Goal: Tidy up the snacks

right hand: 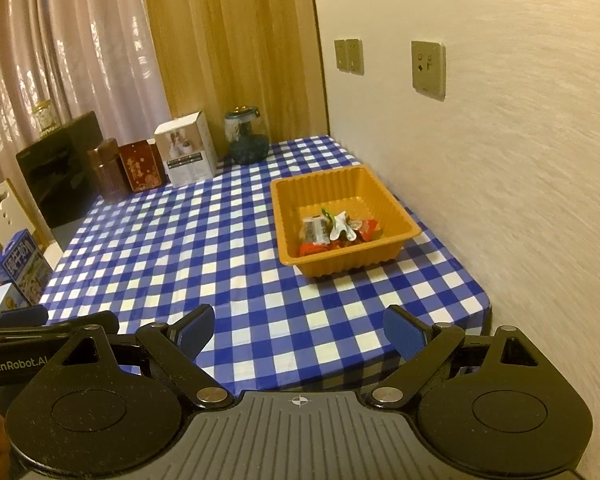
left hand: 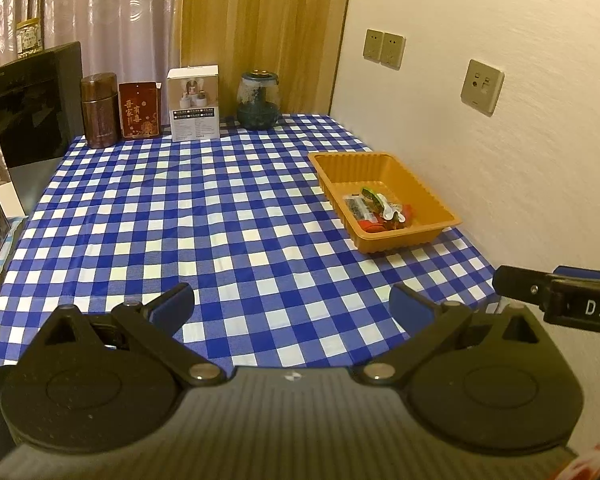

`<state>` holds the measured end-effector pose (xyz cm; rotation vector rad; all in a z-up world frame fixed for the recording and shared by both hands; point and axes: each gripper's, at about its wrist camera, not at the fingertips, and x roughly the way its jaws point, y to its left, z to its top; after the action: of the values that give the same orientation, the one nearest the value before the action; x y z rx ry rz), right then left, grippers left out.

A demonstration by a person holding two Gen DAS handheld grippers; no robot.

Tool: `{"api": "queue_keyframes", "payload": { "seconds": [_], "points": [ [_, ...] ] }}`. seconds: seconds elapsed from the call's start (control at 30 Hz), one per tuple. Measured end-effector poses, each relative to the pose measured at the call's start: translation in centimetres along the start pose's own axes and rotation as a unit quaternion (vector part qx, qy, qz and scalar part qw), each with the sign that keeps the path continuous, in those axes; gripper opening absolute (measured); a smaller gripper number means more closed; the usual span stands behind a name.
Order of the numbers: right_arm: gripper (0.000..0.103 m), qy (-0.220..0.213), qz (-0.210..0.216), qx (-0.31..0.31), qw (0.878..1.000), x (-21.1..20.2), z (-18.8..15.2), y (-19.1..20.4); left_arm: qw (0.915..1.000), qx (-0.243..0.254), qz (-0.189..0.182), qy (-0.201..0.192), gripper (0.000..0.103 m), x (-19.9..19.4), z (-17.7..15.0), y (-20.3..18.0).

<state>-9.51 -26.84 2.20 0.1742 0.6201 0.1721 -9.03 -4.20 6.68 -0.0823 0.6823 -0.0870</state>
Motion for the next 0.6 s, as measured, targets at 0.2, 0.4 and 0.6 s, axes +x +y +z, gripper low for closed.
{"api": "queue_keyframes", "payload": {
  "seconds": [0.2,0.4,0.6],
  "points": [
    [0.091,0.001,0.001,0.001,1.000,-0.02,0.01,-0.10,1.0000,0.001,-0.001,0.002,0.103,-0.01,0.01,-0.05],
    [0.091,0.001,0.000,0.000,1.000,-0.06,-0.03,-0.26,1.0000,0.000,-0.001,0.000,0.103,-0.01,-0.06,-0.03],
    [0.091,0.004,-0.001,-0.001,1.000,0.13,-0.17,-0.15,1.0000,0.001,-0.001,0.001,0.103,0.00,-0.10,0.00]
  ]
}}
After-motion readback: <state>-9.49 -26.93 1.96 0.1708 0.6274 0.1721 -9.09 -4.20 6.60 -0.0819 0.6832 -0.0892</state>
